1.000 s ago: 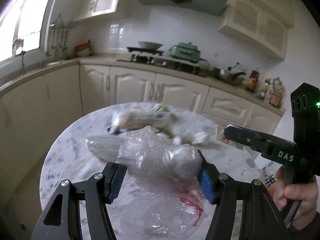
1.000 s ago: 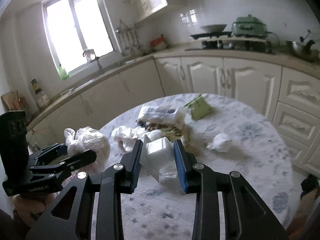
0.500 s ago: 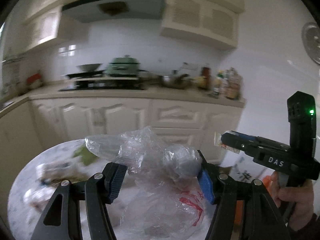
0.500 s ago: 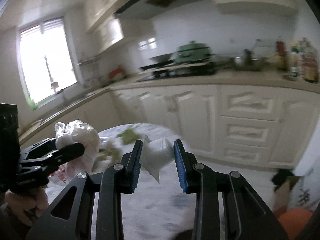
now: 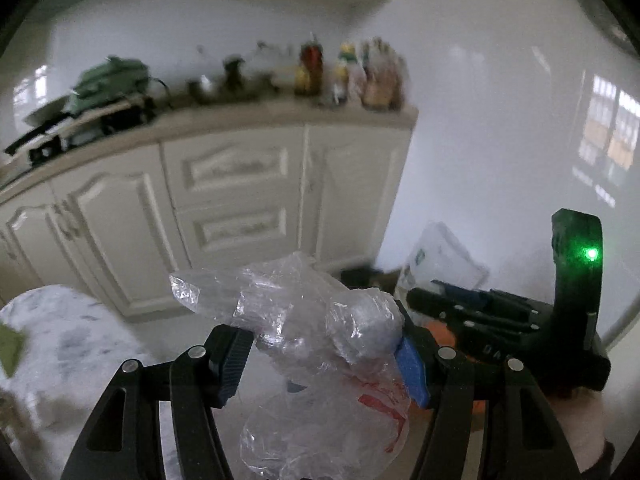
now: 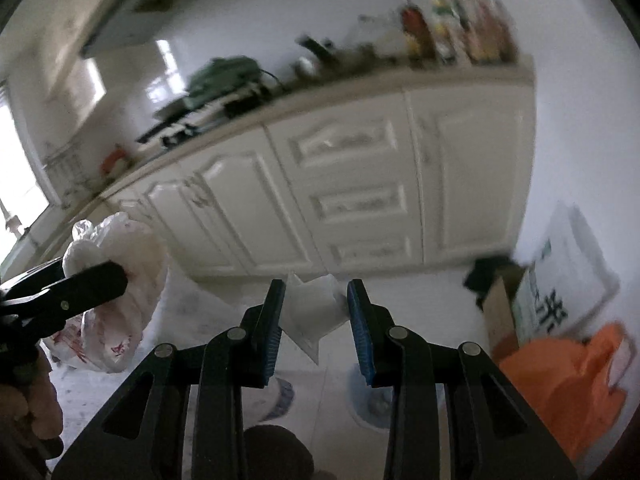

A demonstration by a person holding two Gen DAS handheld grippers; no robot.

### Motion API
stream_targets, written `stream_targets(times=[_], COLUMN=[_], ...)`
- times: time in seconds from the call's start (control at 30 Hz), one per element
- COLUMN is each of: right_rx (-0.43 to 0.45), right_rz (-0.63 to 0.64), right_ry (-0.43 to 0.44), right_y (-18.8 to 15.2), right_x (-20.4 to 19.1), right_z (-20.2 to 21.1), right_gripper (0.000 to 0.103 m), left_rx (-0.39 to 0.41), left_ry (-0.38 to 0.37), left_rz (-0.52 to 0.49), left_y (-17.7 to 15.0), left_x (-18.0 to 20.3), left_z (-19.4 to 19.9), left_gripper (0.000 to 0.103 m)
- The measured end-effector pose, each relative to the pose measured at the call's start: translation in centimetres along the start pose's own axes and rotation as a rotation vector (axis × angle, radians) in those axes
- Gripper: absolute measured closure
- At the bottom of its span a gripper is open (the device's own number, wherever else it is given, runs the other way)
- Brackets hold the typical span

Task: Collect trash
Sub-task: 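Carry both items to the blue bucket and open both grippers, then return both tools to the table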

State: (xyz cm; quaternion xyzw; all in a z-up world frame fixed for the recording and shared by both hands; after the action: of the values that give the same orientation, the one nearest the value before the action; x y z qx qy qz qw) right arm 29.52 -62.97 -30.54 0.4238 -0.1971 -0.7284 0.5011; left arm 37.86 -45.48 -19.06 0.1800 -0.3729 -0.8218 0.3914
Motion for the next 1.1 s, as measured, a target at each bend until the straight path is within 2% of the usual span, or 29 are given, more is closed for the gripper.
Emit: stream_targets(times=[0.27,0.5,0.53,0.57,0.6,0.63,0.7,0.87,0.9,1.1], right_rx=[-0.093,-0.159,-0.166,-0.168,-0.169,-0.168,-0.164,-0.138,-0.133,-0.108], right_rz=[-0.152,-0.281,-0.299,-0.314,-0.322,-0.33,-0.34,-0.356,-0.358,-0.371], right_ry=[-0.012,0.006,0.011,0.015,0.016,0.016,0.009,-0.008,-0.014,-0.038], right_y=[-2.9,-4.6,-4.9,-5.1,-5.2,-5.3,-5.6,-6.0,-6.0,-5.9], right_x=[8.4,13.3,13.9,14.3,14.5,14.7,15.3,15.3,15.3,14.6], right_z=[-5.6,-9.6,-10.0,-10.3,-10.4,-10.5,-10.5,-9.2,-8.9,-7.1], right_gripper=[0.071,0.068,0.066,0.061,0.049,0.043,0.038,0.012,0.002,0.0], left_rx=[-0.25,-0.405,-0.423,-0.441,-0.451,-0.451,-0.458,-0.459,-0.452,-0.381], left_ry=[-0.019,-0.006,-0.009,0.0,0.016,0.033,0.06,0.092,0.095,0.111], left_rz=[-0.075,-0.097,-0.099,-0.106,-0.117,-0.125,-0.128,-0.113,-0.11,-0.095], left_y=[0.8,1.1,1.3,1.2,1.2,1.4,1.2,0.7,0.4,1.0], left_x=[3.1,5.0,4.9,5.0,5.0,4.9,4.6,5.0,4.8,4.3], left_z=[-13.4,-22.0,-23.6,-24.5,-25.4,-26.1,-27.3,-26.9,-25.8,-20.8], left_gripper=[0.043,0.039,0.038,0.03,0.023,0.019,0.006,0.005,0.004,0.004])
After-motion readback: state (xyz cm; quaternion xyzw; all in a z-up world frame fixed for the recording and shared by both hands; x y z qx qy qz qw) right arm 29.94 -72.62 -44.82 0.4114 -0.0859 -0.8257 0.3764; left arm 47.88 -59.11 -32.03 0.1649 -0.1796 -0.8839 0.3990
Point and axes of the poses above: each gripper's, at about its wrist camera, not at the fingertips, and z roughly against the way its jaws point, x to its right, y to its top, the point moved 10 cm from there along -z, roughly the way its jaws point, and after that the axes turned 7 degrees about y, right-handed, at the moved point
